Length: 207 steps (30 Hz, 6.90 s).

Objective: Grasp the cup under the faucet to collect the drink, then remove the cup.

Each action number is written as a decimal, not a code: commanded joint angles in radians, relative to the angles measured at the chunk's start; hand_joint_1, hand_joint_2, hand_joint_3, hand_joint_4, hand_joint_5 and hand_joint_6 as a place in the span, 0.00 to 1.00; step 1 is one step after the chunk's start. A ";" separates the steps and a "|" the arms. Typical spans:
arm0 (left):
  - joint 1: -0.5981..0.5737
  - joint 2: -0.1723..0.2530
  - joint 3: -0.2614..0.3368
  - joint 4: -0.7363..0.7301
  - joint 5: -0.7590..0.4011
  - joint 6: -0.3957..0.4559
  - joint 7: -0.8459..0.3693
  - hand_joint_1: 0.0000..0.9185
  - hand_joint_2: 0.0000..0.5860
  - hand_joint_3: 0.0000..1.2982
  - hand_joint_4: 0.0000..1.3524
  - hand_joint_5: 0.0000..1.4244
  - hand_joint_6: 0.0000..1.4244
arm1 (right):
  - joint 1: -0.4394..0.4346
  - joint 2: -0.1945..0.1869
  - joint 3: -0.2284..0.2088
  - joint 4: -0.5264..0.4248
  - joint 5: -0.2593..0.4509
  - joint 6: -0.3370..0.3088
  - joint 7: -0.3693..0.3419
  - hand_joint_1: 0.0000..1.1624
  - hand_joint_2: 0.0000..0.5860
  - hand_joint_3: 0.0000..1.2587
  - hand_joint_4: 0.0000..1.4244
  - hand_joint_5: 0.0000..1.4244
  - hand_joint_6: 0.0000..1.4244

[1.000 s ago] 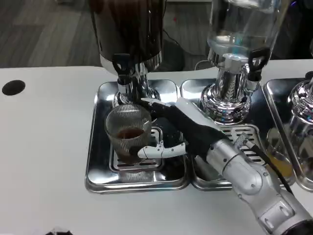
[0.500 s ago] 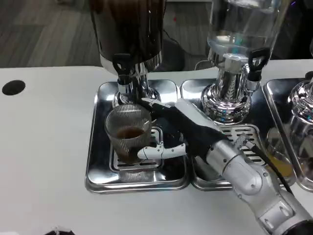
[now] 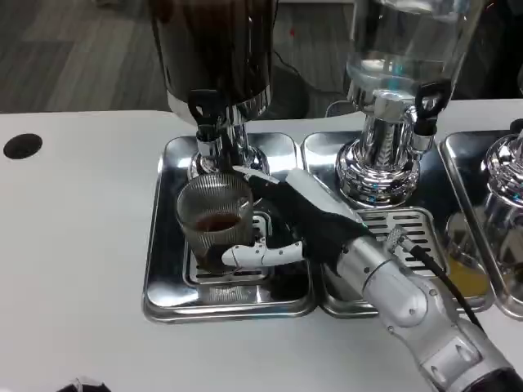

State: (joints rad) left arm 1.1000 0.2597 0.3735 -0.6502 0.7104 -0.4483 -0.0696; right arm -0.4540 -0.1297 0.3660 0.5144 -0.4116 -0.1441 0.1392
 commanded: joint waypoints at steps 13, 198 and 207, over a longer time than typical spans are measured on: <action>0.020 0.002 0.025 0.051 -0.035 -0.039 0.005 0.01 0.15 0.36 0.33 0.39 0.53 | -0.032 0.061 -0.034 0.036 0.043 0.020 -0.022 0.51 0.19 0.06 0.07 0.09 0.00; -0.287 0.127 -0.179 0.083 0.029 0.275 -0.142 0.00 0.22 0.38 0.35 0.41 0.56 | 0.504 -0.254 -0.387 -0.143 0.447 -0.573 0.342 0.58 0.17 0.31 0.29 0.33 0.32; -0.293 0.129 -0.193 0.058 0.055 0.306 -0.166 0.00 0.22 0.38 0.35 0.41 0.56 | 0.495 -0.252 -0.420 0.011 0.473 -0.704 0.342 0.58 0.18 0.31 0.29 0.33 0.33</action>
State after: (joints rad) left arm 0.8069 0.3790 0.1852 -0.5756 0.7550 -0.1565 -0.2178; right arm 0.0540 -0.3825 -0.0320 0.4975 0.0173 -0.7837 0.4845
